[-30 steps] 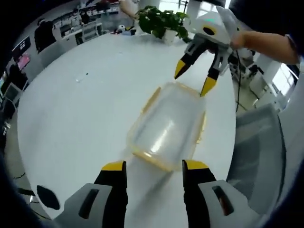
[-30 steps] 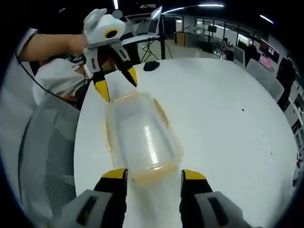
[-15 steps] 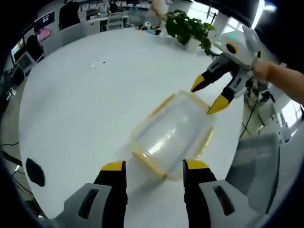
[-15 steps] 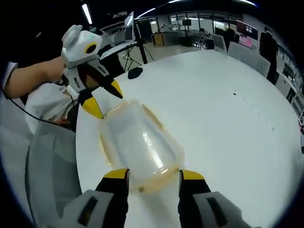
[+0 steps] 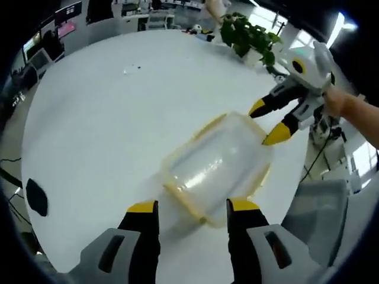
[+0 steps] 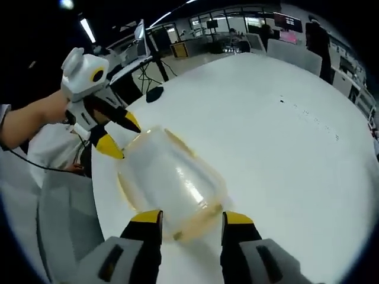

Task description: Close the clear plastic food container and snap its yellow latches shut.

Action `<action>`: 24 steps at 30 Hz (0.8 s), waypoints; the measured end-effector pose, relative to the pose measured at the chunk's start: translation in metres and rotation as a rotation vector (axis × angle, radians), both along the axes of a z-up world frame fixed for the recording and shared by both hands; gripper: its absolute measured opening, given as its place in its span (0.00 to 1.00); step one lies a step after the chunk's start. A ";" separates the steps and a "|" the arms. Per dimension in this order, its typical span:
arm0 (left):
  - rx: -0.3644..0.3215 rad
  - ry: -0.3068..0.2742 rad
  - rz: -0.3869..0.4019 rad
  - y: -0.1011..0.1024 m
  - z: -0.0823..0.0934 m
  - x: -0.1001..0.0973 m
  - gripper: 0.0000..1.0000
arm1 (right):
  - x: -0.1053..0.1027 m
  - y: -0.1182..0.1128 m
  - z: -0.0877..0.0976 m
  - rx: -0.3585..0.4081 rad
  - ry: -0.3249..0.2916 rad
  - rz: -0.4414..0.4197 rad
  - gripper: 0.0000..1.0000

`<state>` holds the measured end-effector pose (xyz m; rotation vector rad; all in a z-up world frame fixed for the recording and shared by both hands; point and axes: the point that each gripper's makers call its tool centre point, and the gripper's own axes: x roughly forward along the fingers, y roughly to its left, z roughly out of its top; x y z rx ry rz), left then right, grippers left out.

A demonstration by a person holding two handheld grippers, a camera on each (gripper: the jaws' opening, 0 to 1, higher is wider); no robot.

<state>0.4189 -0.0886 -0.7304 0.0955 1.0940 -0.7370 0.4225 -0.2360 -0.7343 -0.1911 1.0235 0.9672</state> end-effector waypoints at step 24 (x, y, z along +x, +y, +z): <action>-0.084 0.129 0.111 -0.010 -0.009 -0.007 0.35 | 0.001 0.003 -0.005 0.045 0.117 -0.165 0.36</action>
